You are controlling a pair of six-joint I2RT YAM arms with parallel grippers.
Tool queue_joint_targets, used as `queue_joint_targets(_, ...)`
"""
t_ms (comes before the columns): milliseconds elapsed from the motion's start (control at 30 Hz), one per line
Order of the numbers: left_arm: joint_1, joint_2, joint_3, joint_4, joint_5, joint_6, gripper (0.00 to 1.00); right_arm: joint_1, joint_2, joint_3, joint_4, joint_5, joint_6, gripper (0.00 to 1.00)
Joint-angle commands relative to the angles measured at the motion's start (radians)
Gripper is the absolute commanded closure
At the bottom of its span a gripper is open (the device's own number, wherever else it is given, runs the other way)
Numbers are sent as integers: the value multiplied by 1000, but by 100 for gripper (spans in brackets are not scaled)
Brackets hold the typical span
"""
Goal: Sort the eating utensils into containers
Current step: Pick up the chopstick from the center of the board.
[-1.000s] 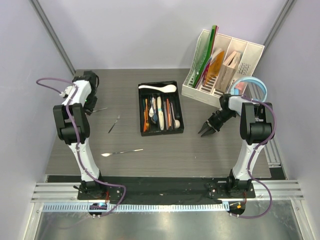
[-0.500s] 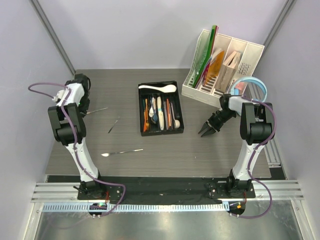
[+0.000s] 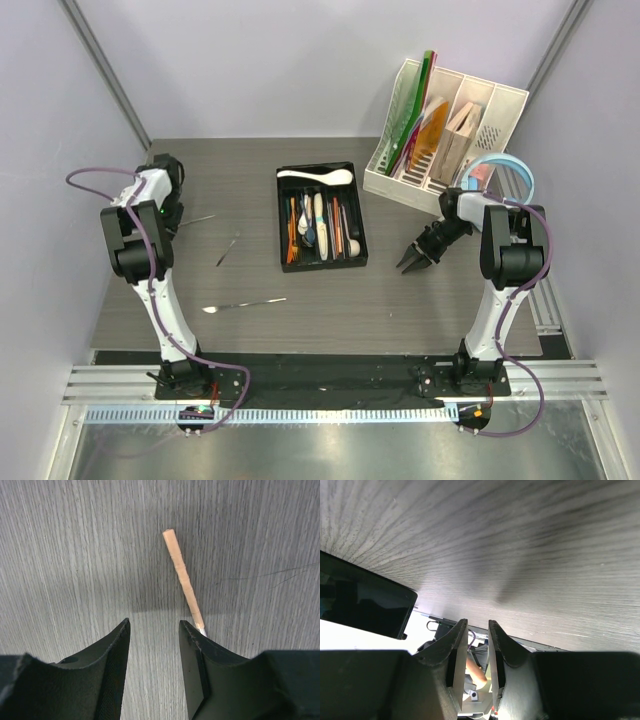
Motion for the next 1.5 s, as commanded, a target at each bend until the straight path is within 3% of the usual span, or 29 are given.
queue_joint_targets(0, 12, -5, 35, 19, -32, 7, 56, 2, 76, -49, -51, -24, 19, 71)
queue_joint_targets(400, 17, -72, -25, 120, -28, 43, 57, 2, 85, -28, -61, -15, 22, 71)
queue_joint_targets(900, 24, 74, 130, 37, 29, 86, 59, 2, 91, -22, -65, -13, 18, 72)
queue_joint_targets(1233, 26, 80, 81, 66, 46, 113, 61, 2, 89, -26, -68, -15, 19, 72)
queue_joint_targets(1267, 24, 95, 88, 62, 47, 116, 64, 2, 89, -26, -69, -15, 19, 72)
queue_joint_targets(1300, 24, 101, 96, 50, 55, 121, 76, 2, 89, -25, -69, -12, 18, 71)
queue_joint_targets(1367, 24, 106, 108, 27, 64, 122, 80, 1, 88, -23, -72, -10, 18, 72)
queue_joint_targets(1400, 24, 101, 102, 28, 75, 136, 93, 2, 88, -25, -72, -10, 18, 72)
queue_joint_targets(1433, 24, 92, 76, 39, 86, 147, 100, 1, 89, -23, -72, -12, 18, 72)
queue_joint_targets(1467, 24, 72, 58, 66, 95, 159, 100, 1, 91, -23, -72, -13, 18, 72)
